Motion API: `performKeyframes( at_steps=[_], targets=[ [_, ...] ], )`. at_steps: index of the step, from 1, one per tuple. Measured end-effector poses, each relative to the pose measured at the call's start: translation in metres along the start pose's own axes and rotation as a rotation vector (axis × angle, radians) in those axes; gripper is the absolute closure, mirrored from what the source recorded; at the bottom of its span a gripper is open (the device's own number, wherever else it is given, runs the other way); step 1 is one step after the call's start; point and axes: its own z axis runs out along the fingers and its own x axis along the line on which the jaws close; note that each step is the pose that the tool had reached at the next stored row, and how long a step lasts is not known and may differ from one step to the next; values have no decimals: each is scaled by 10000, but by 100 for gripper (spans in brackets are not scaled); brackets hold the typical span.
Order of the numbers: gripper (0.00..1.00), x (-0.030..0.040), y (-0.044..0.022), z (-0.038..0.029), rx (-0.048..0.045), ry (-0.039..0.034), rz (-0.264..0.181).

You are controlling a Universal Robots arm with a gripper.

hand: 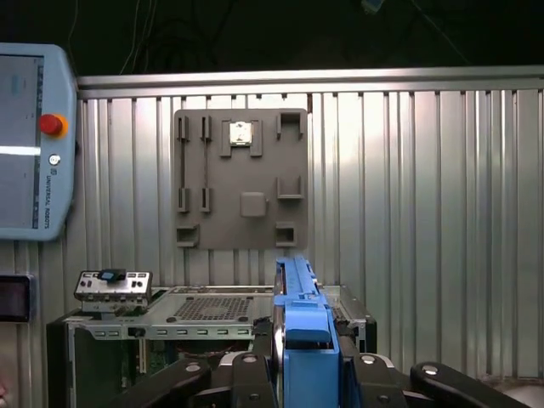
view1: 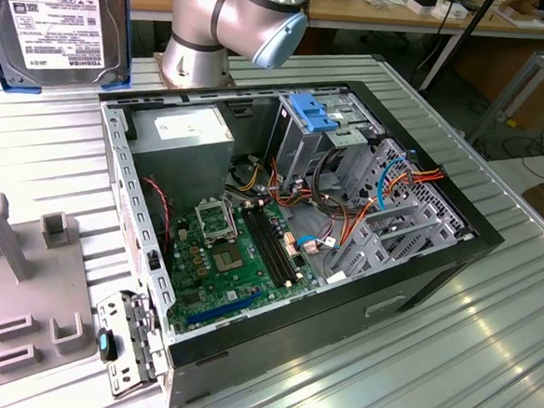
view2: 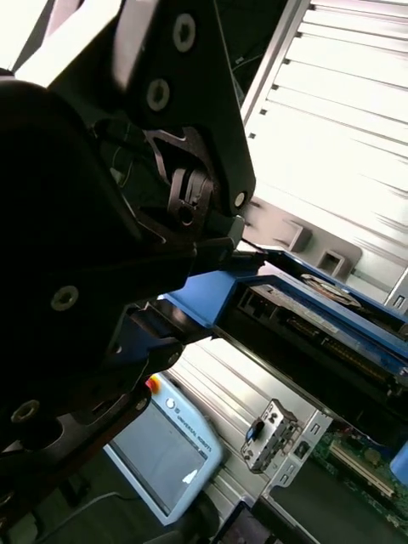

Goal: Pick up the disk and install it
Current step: 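Pick up the disk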

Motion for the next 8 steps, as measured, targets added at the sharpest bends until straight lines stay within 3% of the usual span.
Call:
performKeyframes(
  at_steps=[4,6,7,8],
  targets=[
    [63,-2,-106,6,0,1,0],
    [63,-7,-337,21,1,0,0],
    [63,-11,-529,27,0,0,0],
    [63,-12,-607,29,1,-1,0]
  ],
)
